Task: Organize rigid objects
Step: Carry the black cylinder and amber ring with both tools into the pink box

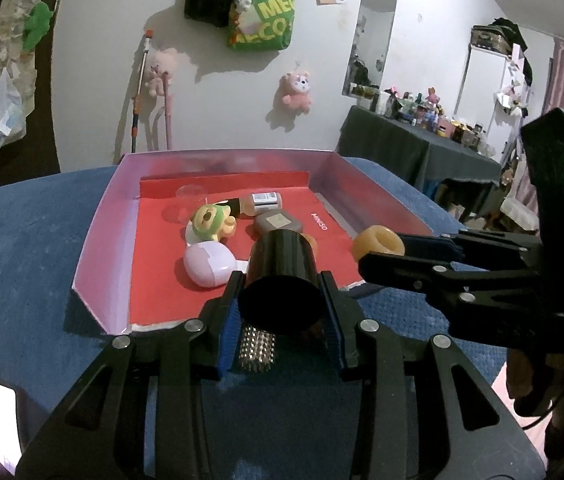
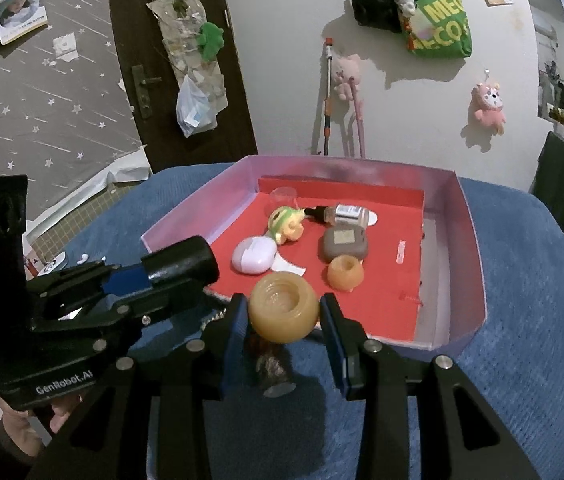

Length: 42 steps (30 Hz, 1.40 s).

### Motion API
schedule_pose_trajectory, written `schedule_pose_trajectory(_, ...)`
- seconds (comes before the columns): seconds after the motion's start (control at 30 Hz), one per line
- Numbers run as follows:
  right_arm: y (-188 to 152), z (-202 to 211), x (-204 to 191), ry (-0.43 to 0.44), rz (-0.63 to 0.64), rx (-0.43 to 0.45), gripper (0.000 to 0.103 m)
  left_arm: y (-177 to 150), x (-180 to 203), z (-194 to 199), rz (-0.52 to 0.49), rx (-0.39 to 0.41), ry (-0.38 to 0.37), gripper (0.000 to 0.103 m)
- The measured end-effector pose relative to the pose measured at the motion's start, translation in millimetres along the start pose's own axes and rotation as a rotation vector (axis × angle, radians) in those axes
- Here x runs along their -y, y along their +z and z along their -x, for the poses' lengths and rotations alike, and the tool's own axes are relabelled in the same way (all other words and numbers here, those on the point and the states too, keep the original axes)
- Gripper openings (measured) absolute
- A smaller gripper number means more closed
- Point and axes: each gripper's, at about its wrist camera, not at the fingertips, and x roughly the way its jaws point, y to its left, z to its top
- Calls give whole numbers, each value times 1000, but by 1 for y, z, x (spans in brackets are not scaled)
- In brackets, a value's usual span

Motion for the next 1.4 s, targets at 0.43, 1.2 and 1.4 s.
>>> schedule_pose_trajectory(0.43, 17, -47, 21, 25, -30, -114, 40, 14, -13, -31, 8, -63, -2, 34)
schedule_pose_trajectory(1.2, 15, -105, 36, 34, -68, -245, 40, 20, -44, -86, 77, -214, -17, 34)
schedule_pose_trajectory(1.4, 15, -111, 36, 8, -64, -247, 40, 22, -47, -89, 71, -206, -1, 34)
